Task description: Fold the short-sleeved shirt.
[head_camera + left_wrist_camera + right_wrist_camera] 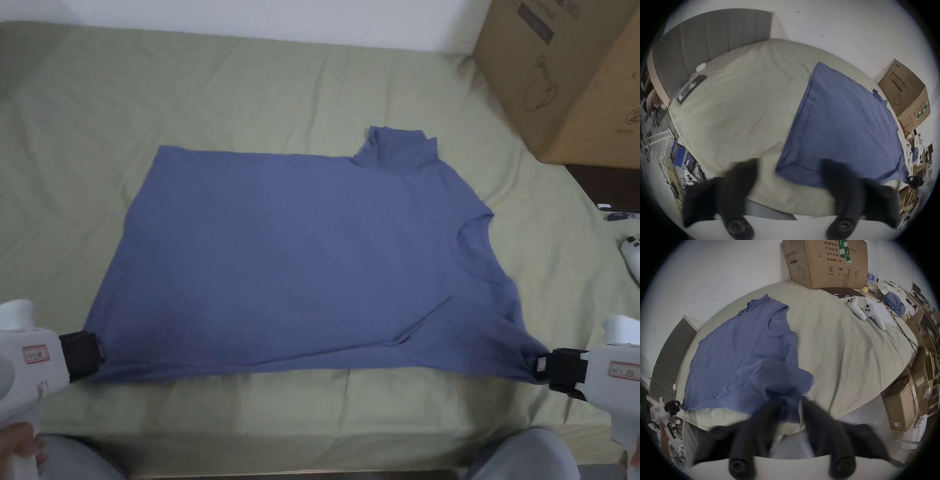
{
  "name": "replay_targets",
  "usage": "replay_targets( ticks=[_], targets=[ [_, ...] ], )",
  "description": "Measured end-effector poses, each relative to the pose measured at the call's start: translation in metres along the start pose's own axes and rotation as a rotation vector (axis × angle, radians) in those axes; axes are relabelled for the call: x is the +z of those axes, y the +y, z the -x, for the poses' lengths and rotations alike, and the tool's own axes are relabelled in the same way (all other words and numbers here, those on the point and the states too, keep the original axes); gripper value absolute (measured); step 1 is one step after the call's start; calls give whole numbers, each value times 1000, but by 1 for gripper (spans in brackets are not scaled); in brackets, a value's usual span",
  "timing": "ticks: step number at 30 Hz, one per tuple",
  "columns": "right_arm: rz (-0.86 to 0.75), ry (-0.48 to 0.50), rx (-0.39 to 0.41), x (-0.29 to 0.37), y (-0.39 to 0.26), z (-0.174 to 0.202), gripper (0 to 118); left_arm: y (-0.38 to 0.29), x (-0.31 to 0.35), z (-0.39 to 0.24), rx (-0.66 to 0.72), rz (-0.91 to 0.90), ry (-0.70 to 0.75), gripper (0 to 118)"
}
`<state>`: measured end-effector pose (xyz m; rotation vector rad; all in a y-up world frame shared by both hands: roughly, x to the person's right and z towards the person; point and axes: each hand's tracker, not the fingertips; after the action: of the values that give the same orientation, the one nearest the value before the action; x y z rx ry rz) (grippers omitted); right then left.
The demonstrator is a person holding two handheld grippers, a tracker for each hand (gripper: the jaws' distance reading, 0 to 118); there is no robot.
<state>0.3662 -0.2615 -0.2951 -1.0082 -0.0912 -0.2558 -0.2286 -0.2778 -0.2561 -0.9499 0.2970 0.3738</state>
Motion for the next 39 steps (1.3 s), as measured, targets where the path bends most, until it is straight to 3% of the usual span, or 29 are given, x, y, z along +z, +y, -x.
replay_targets(
  ticks=[1,4,7,14,16,18,20,23,24,28,37,38,39],
  targets=[
    [0,-19,14,2,1,1,104,3,4,0,-8,-6,-1,111],
    [-61,-119,99,15,7,7,106,16,26,2,-9,-151,25,111],
    [-185,-129,184,38,20,24,106,29,45,-10,-40,-190,-13,111],
    [-577,25,170,102,42,68,107,44,94,-71,-200,-507,-86,110],
    [-661,55,170,111,45,76,107,44,102,-88,-247,-576,-109,103],
    [-724,67,183,118,46,87,106,42,105,-102,-286,-628,-121,84],
    [-754,83,186,117,49,96,93,40,105,-114,-294,-645,-134,61],
    [-751,124,184,117,49,111,20,38,104,-120,-277,-661,-228,3],
    [-749,133,186,116,48,114,0,37,104,-122,-266,-664,-216,0],
    [-749,137,218,114,41,129,0,32,102,-125,-239,-664,-226,0],
    [-704,158,204,104,37,134,0,40,94,-115,-247,-614,-242,0],
    [-697,157,204,103,37,134,0,43,92,-113,-249,-596,-224,4],
    [-687,157,203,99,39,130,0,46,89,-108,-259,-563,-215,26]
  ],
)
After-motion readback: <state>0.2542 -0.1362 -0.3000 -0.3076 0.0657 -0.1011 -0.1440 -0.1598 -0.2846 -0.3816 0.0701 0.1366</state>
